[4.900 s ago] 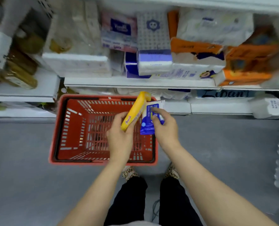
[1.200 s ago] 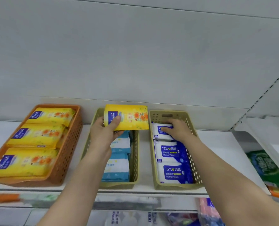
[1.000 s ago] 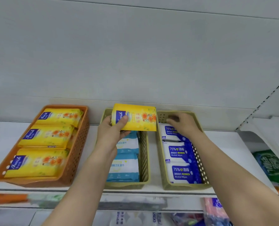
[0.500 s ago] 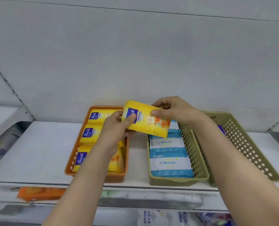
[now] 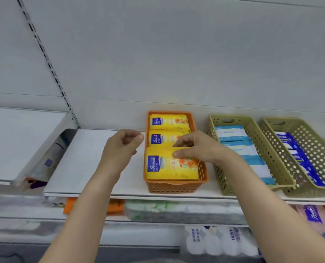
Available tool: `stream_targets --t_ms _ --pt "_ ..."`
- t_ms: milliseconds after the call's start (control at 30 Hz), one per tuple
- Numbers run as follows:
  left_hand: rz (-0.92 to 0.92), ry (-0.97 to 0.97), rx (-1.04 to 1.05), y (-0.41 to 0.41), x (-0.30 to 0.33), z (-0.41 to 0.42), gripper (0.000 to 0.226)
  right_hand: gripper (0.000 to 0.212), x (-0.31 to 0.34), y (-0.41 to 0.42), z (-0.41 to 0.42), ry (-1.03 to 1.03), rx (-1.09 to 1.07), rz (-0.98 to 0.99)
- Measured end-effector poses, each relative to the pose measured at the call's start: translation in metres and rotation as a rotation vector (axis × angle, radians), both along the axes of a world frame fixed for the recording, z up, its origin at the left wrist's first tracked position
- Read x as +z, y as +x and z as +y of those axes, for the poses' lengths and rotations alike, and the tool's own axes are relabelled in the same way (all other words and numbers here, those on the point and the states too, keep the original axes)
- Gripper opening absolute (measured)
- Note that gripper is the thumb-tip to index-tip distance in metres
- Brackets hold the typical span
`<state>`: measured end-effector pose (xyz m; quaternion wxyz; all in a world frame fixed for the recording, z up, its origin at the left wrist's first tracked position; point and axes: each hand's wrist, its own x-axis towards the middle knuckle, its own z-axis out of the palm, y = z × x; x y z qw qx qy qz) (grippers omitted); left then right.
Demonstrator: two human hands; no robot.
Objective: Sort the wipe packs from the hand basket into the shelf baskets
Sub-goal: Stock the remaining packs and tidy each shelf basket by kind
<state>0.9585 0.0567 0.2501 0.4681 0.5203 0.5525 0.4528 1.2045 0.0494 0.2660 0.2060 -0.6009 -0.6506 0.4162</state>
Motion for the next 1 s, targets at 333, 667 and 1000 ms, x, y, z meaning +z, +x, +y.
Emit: stream_targets --t_ms 333,667,1000 --pt "0.517 0.278 -0.354 0.013 -0.022 -0.02 0.038 0.048 -0.016 -0.011 -0.04 0.449 -0.195 -0.394" --pt "0.644 0.259 -0.414 0.008 -0.033 -0.023 0.041 0.05 -0.045 0.0 -0.06 0.421 -0.1 -0.261" --pt "0.689 0.23 -0.322 0.021 -0.025 -0.018 0.054 0.051 -0.035 0.009 -0.047 0.442 -0.056 -0.319"
